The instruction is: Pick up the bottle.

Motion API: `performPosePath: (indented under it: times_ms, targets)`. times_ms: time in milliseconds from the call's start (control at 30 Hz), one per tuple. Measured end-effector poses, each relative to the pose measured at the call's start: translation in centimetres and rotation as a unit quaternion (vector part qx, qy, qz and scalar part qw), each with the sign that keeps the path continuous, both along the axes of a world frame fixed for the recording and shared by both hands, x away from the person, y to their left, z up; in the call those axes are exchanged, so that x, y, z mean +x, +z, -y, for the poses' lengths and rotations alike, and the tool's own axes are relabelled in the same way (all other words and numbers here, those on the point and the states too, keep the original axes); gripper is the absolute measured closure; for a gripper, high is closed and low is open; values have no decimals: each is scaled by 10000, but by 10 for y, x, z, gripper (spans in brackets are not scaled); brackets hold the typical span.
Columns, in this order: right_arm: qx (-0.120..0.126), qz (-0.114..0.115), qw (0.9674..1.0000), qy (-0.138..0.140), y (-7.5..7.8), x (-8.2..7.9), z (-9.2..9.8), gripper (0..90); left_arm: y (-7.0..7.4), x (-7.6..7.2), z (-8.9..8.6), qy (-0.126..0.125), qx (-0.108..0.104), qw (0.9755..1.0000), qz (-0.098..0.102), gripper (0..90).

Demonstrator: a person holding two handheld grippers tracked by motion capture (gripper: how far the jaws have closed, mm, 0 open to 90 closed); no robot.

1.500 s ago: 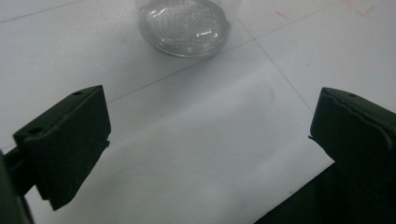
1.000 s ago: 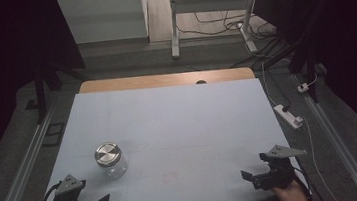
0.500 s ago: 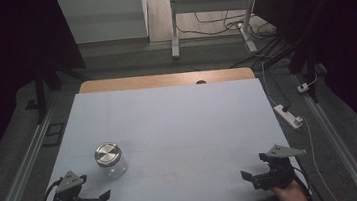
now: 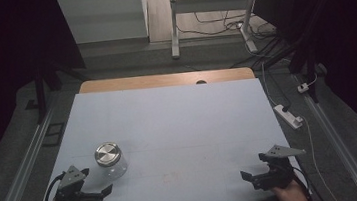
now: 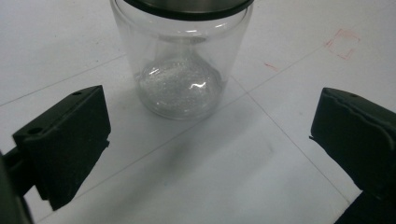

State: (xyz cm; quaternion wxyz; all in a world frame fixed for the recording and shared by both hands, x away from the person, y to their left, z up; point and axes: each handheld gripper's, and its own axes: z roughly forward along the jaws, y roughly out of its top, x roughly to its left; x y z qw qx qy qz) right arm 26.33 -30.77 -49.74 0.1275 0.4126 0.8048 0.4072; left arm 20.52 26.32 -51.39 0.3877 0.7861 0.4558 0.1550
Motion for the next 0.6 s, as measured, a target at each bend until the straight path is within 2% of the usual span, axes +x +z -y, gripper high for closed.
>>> performPosePath:
  times_ms: [167, 233, 367, 600]
  targets:
    - [-21, -12, 10000, 5, 0, 0, 0, 0, -2, 7, -1, -17, 43, 9999, 116, 0]
    - [-33, -20, 10000, 15, 0, 0, -1, 0, -3, 10, -2, 19, -37, 9999, 145, 0]
    - [-49, -23, 10000, 27, 0, 0, -1, 0, -5, 18, -2, 92, -88, 9998, 134, 0]
    - [-70, -32, 10000, 41, 0, 0, -2, 0, -7, 31, 4, 133, -11, 9999, 22, 0]
